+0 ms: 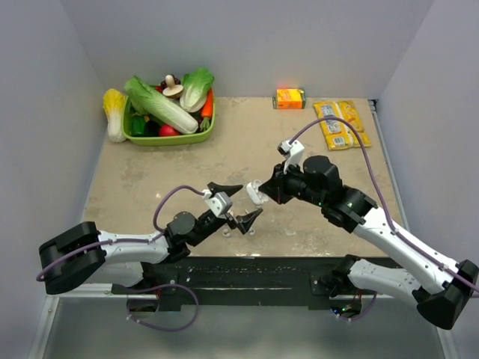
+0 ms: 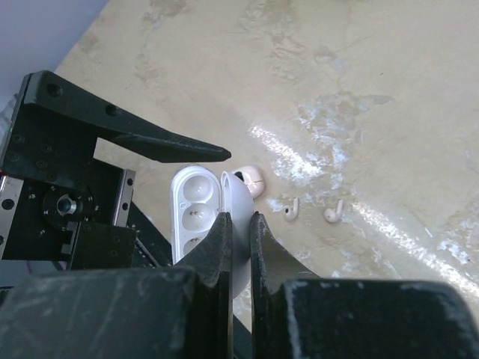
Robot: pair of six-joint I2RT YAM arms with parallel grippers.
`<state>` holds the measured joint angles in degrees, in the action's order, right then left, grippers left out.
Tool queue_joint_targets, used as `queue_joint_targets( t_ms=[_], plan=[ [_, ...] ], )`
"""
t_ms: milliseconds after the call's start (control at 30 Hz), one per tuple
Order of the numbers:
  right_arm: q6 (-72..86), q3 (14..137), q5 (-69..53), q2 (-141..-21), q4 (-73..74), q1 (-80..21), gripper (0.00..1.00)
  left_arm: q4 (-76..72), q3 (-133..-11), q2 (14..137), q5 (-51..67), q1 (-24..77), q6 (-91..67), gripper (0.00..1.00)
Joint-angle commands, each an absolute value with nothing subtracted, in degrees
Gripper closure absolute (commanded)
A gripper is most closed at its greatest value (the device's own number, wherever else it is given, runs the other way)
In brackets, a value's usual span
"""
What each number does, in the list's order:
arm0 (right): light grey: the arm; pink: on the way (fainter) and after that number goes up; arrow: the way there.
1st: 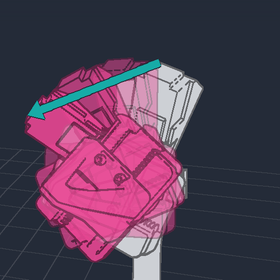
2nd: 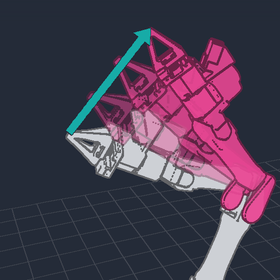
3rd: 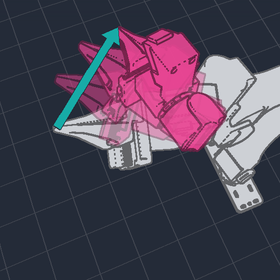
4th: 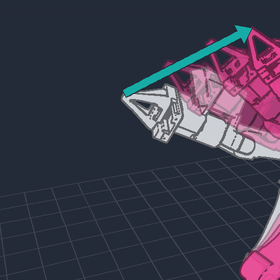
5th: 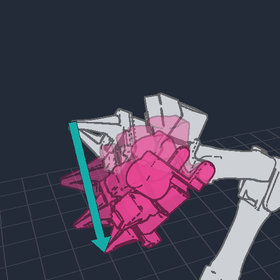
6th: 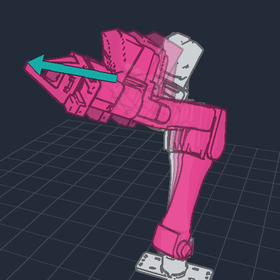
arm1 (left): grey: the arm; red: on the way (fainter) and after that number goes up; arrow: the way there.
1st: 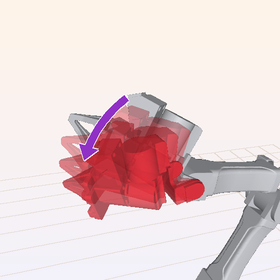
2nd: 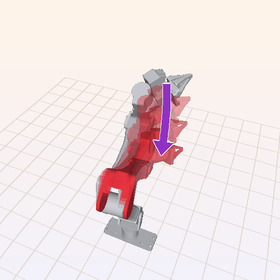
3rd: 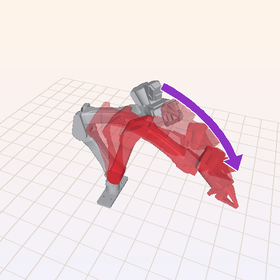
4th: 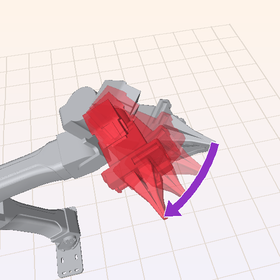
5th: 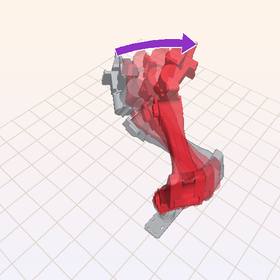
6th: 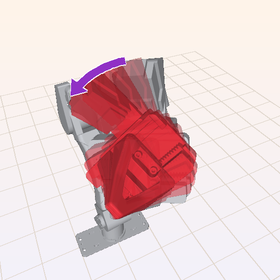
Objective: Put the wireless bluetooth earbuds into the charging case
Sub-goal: Adjust the charging case.
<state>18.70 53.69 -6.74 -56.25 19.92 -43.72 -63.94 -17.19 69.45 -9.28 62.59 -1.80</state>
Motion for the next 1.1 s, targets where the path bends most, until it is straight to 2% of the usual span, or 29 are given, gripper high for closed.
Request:
queue_joint_targets(
  t_ms=[0, 167, 267, 367, 500, 567, 700, 767, 1067],
  plan=[
    [15.7, 56.4, -0.4, -55.0, 21.9, -44.2, 1.00, -60.6, -19.2, 70.3, -11.2, 62.5, -6.8, 0.00],
    [12.9, 54.8, 5.5, -51.4, 20.1, -45.4, 1.00, -53.9, -20.7, 67.8, -9.8, 62.2, -8.4, 0.00],
    [7.6, 52.4, 5.6, -46.5, 15.2, -48.8, 1.00, -46.6, -22.5, 65.1, -4.1, 61.4, -10.3, 0.00],
    [2.2, 56.8, 1.7, -47.4, 21.1, -50.2, 1.00, -41.5, -23.4, 62.9, 5.8, 58.8, -13.6, 0.00],
    [-1.6, 59.1, 3.2, -49.8, 26.1, -56.6, 1.00, -45.5, -22.6, 61.9, 16.7, 55.6, -19.1, 0.00],
    [-2.8, 59.8, 8.7, -50.6, 27.3, -59.2, 1.00, -45.7, -23.6, 62.1, 18.4, 54.4, -21.2, 0.00],
    [-4.0, 60.8, 15.7, -52.4, 30.7, -65.0, 1.00, -52.8, -22.2, 62.7, 30.5, 52.1, -21.0, 0.02],
    [-3.8, 60.6, 18.4, -53.1, 30.9, -65.9, 1.00, -57.5, -20.7, 62.4, 32.2, 51.2, -21.4, 0.04],
    [-3.0, 60.4, 20.3, -53.7, 30.0, -67.1, 1.00, -59.4, -20.1, 62.8, 34.4, 51.1, -20.3, 0.13]
  ],
)
